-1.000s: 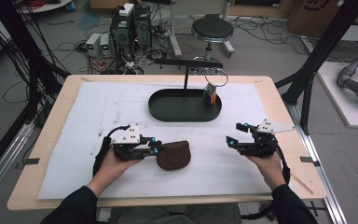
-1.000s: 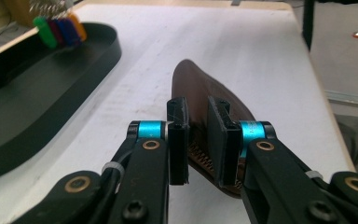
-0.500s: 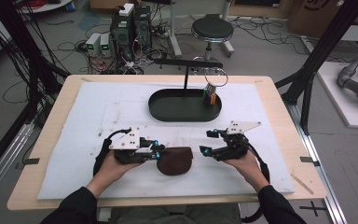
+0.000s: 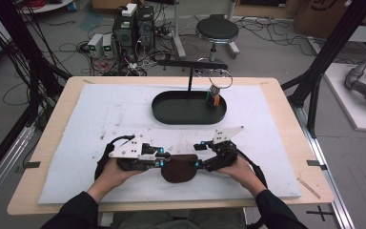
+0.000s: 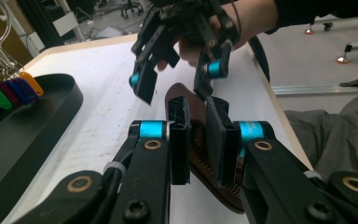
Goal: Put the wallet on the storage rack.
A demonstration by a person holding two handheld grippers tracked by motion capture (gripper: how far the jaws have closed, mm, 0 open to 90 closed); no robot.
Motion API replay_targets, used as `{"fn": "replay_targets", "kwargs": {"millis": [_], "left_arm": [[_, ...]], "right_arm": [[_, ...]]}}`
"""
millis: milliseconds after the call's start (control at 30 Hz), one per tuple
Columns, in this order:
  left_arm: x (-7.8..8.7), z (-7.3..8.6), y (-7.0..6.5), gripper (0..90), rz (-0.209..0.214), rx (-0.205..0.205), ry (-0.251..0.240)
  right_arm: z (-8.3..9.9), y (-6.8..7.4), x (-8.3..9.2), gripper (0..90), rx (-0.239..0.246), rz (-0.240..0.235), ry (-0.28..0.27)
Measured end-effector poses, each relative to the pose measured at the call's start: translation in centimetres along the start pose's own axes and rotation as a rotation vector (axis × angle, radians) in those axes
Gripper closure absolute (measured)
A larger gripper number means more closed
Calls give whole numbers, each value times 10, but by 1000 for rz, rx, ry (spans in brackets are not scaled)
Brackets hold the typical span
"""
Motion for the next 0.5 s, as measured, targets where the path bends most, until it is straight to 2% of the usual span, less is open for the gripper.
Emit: {"fn": "replay_targets", "kwargs": {"millis": [100,167,300,400,467,500], "left_arm": [[1,0,0,796,4,3,0],[1,1,0,795,8,3,-2],[1,1,0,783,2,19,0],[3,2,3,752,-8,53,3],[6,3,6,730,-14,110,-11],[6,3,9,669,-24,140,-15]], "right_arm": [[2,5,-4,380,3,-46,16],[4,8,-5,485,3,-85,32],[4,9,-4,536,19,-86,31],[4,9,-1,599,38,-81,33],[3,10,2,652,50,-91,21],[1,12,3,674,54,-88,15]]}}
Point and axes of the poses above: each handheld gripper's, and its own axes: x roughly backward along the jaws, z roughly out of its underside, y roughly to its left, the point moved 9 cm from there along -x, roughly forward along the jaws
